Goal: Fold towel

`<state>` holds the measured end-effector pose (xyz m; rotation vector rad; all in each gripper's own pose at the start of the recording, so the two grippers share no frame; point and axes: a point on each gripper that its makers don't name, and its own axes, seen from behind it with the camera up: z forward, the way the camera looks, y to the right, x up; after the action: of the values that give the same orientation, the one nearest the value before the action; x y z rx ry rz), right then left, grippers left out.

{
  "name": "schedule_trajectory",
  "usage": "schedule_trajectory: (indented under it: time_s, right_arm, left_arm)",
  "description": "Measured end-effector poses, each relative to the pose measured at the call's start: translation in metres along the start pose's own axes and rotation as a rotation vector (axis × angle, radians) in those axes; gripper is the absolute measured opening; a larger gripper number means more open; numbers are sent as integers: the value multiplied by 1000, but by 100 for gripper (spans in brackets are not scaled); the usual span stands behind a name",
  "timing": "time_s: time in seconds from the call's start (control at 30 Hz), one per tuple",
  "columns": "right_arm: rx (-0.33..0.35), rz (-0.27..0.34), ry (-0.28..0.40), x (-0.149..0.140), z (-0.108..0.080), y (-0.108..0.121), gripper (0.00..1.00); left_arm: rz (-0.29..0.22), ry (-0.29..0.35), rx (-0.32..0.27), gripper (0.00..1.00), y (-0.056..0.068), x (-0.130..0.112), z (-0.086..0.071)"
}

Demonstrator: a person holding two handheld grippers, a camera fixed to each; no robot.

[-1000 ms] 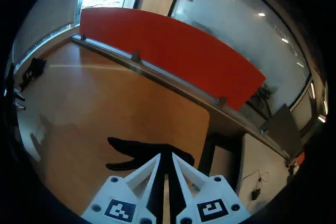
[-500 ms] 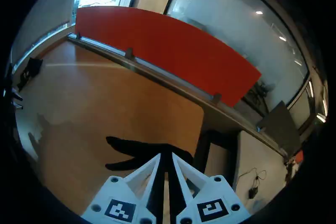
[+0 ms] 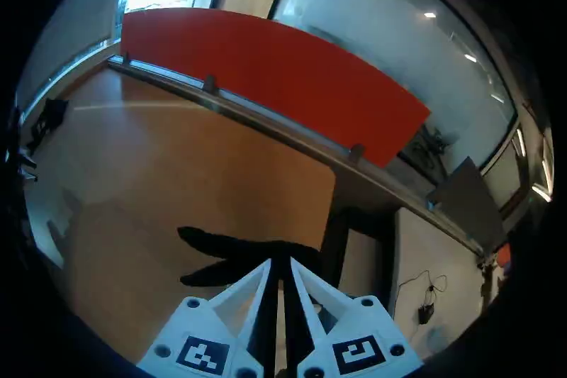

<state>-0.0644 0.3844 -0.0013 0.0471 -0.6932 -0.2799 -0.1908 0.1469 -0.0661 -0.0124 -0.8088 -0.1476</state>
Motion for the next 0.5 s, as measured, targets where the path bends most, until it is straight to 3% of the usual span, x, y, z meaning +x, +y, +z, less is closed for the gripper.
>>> schedule_trajectory:
  time_s: [0.5]
  right_arm:
    - [-27, 70, -41, -75, -26, -11, 4]
  left_arm:
    - [27, -7, -19, 96, 11, -3, 1]
